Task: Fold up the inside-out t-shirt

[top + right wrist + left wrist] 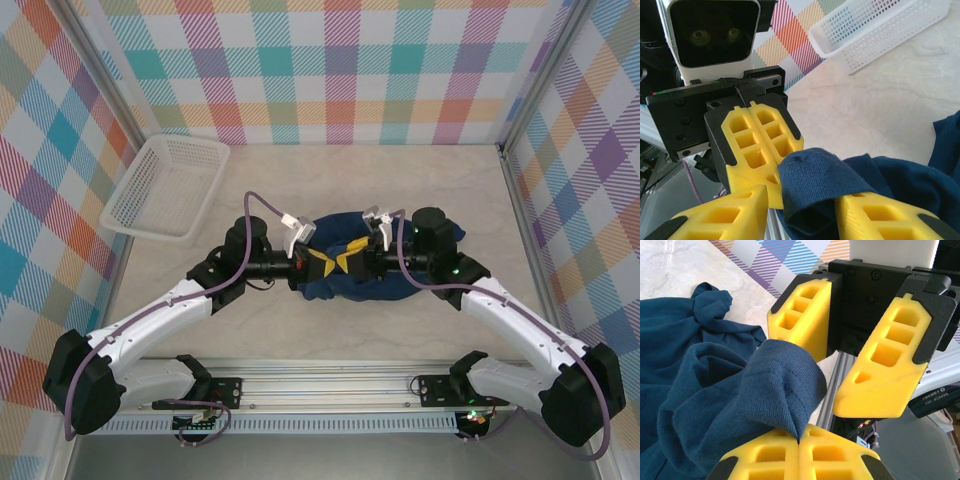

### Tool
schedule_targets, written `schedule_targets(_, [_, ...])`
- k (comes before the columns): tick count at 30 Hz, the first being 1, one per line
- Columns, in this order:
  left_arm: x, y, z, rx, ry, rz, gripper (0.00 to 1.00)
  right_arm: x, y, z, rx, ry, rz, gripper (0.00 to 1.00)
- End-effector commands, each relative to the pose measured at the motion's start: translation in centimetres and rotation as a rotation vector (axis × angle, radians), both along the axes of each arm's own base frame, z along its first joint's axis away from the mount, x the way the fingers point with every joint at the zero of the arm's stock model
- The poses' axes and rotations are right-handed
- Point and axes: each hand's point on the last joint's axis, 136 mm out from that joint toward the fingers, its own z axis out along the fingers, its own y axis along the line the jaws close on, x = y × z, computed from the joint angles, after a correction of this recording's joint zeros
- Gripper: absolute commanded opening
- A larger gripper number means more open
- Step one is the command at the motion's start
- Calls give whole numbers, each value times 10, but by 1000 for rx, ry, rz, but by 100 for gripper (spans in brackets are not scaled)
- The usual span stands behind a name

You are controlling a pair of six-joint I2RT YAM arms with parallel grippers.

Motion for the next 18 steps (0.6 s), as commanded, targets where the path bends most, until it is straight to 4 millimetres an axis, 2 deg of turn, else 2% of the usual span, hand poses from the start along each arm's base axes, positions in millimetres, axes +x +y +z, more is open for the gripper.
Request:
schedule_targets(1, [-2, 2, 3, -7, -25, -13, 0, -2, 6, 20, 46, -41, 34, 22])
schedule_targets(4, [-1, 4, -2, 7, -20, -1, 0, 2, 4, 27, 56, -59, 1, 4])
schedule_targets(6, [1, 6, -12, 37, -11, 17, 0, 3, 2, 38, 60, -74, -14, 0])
schedule_targets(7, [3, 9, -18, 57, -8, 32, 6, 2, 1, 45, 65, -80, -12, 0])
schedule_targets(8, [4, 11, -23, 78, -6, 46, 16, -1, 2, 53, 77, -86, 5, 0])
schedule_targets(11, [3, 19, -19, 100, -37, 71, 39, -10, 6, 66, 99, -60, 60, 0])
schedule_targets(18, [5, 36, 11, 109, -156, 149, 62, -21, 6, 65, 29, -45, 118, 0])
